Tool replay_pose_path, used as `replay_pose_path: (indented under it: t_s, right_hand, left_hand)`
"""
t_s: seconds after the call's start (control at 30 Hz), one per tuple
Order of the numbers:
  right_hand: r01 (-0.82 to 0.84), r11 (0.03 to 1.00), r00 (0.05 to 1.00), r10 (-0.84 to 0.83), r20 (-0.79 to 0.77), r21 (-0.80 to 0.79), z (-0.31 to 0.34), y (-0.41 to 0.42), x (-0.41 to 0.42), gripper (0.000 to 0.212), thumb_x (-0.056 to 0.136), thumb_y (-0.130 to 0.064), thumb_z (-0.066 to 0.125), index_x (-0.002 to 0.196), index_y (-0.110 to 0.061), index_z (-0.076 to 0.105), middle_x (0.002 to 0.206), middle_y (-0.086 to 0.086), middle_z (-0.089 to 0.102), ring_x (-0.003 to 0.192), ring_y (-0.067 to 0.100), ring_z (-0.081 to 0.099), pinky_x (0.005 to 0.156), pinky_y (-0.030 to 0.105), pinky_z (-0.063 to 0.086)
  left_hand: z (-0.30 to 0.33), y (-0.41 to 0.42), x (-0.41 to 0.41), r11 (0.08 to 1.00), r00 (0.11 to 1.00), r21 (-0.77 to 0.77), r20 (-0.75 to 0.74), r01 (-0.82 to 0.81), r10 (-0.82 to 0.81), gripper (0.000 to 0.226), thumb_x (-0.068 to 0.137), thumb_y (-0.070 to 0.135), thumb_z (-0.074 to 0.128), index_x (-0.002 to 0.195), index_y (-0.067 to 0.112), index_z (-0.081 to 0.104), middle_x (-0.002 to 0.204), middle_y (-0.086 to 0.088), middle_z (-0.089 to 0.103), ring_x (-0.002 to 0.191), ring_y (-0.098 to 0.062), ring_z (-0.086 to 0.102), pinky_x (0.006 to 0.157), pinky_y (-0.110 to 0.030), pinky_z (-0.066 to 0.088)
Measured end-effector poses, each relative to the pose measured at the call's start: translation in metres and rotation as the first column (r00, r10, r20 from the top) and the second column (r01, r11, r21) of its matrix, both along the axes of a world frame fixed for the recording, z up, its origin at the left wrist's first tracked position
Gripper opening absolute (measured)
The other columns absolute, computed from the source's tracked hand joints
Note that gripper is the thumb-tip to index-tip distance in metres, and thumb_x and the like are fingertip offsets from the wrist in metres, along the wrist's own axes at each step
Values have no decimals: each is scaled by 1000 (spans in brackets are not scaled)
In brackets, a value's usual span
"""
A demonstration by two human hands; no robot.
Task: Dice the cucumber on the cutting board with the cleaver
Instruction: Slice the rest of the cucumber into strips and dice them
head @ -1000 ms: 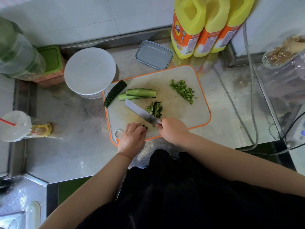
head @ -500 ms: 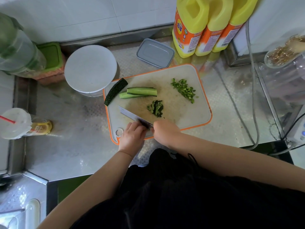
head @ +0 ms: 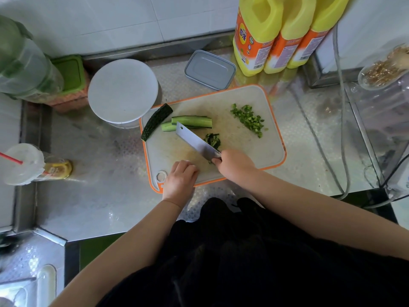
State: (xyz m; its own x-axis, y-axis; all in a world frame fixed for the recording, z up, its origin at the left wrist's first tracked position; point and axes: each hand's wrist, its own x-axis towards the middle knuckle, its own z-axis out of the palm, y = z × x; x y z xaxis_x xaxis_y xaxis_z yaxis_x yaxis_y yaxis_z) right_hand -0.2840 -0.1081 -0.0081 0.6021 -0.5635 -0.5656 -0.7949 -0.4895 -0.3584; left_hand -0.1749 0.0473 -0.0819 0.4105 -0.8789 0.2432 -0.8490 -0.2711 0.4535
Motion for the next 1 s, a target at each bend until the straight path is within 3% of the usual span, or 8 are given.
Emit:
replay_pose_path:
  t_s: [0.5,0.8,1.0]
  right_hand:
    - [-64,998,998,64,-5,-27,10,10,-1,36,98,-37,42,102,-6,59,97,13,63,91,32,60,67,32,39]
    - [-125,992,992,125,10,-6,14,20,-1,28,99,-37,41,83,-14,45,66,-2,42,70,26,50,61,32,39]
    - [-165,984,986,163,-27,-70,14,29,3,19,97,-22,45,89,-9,56,68,2,46,68,27,51,59,31,39]
  left_hand:
    - [0,-11,0,1000,1000,1,-11,7,-7,21,89,22,53,82,7,67,90,-5,61,84,-24,51,53,-38,51]
    - [5,1,3,1000,1000,0,-9,10,-10,25,89,22,52,84,4,68,90,-8,62,83,-26,52,56,-39,51]
    - [3,-2,1,1000,1000,28,-17,-13,13,27,88,24,51,82,5,69,88,-7,63,81,-26,54,53,-39,52]
